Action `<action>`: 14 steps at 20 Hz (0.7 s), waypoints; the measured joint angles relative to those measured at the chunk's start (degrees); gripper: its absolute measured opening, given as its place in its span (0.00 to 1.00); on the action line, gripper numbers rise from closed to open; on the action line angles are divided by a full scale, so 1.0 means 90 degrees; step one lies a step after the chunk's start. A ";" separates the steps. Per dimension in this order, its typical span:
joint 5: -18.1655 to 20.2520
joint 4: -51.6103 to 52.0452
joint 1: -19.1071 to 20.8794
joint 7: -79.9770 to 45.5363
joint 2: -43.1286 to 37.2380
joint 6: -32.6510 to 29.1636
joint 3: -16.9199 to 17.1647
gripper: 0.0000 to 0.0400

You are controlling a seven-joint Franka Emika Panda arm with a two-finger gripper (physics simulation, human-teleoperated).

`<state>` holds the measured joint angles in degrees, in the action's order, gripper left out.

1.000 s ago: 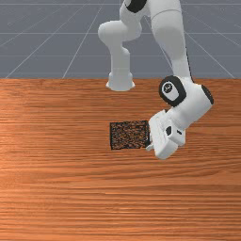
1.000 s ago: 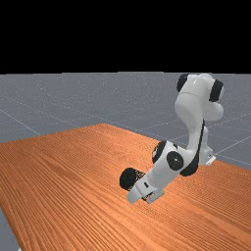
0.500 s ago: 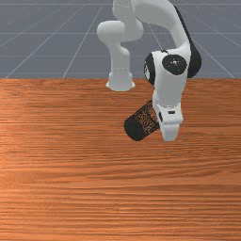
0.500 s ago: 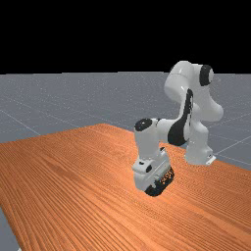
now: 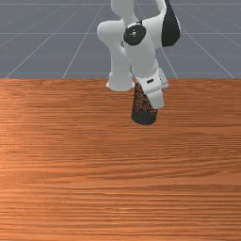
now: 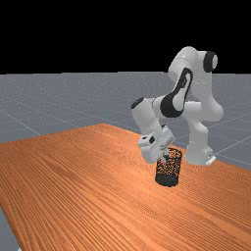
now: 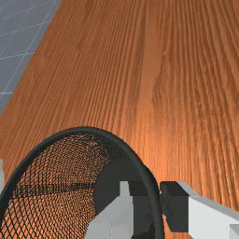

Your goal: Rotate the holder till the hole upward

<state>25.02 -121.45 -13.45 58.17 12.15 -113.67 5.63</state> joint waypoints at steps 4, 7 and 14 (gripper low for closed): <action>0.0760 -0.0805 -0.0093 0.0794 -0.0633 0.0252 0.0355 0.16; 0.0748 -0.1034 0.0030 0.1174 -0.0813 -0.0407 0.0654 0.79; -0.0747 -0.1338 -0.0006 -0.0459 -0.1356 -0.1660 0.0680 0.99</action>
